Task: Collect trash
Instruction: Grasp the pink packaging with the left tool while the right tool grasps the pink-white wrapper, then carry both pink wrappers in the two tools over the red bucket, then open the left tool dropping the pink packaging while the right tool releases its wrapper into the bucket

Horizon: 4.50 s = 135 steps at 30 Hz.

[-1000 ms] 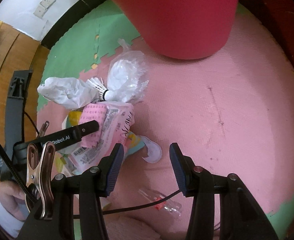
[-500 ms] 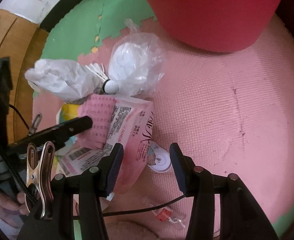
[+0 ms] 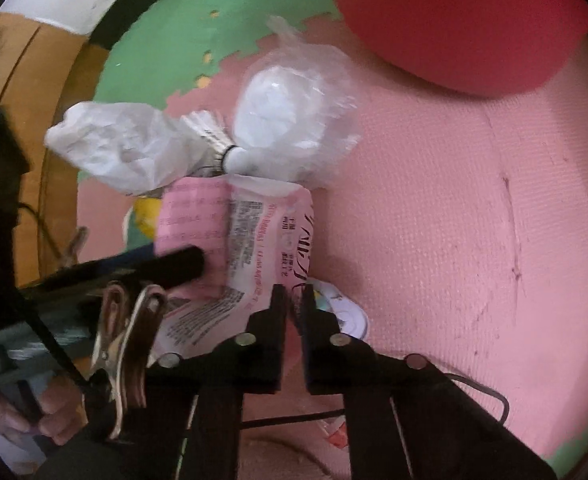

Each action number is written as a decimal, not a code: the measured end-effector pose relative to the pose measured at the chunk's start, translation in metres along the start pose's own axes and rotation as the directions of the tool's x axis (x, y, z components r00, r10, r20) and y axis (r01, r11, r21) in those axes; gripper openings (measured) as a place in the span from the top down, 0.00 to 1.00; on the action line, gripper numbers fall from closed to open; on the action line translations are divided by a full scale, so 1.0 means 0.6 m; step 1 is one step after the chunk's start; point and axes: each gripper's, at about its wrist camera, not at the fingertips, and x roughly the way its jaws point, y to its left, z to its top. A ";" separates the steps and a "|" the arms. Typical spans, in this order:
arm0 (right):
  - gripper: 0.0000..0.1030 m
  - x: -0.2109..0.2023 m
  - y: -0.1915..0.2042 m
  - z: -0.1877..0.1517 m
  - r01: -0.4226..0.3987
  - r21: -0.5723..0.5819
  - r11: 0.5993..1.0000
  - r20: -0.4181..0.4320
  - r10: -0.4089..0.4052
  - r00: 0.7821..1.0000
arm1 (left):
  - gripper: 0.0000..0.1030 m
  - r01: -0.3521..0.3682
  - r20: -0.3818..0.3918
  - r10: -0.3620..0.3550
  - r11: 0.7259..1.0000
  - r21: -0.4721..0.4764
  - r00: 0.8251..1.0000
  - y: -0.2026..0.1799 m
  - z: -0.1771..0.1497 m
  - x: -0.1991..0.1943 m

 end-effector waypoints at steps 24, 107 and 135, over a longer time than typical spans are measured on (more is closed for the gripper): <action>0.99 -0.140 0.035 0.001 -0.007 -0.129 0.992 0.036 0.012 0.999 | 0.89 0.001 0.091 0.009 0.994 -0.110 0.996 0.031 -0.050 -0.146; 0.99 -0.570 0.024 0.050 0.154 -0.047 0.987 0.591 -0.097 0.801 | 0.78 -0.030 0.356 -0.045 0.979 0.202 0.934 -0.278 0.127 -0.367; 0.70 -0.518 -0.004 0.101 0.194 0.020 0.981 0.579 -0.169 0.798 | 0.77 -0.083 0.333 0.035 0.988 0.130 0.942 -0.200 0.099 -0.355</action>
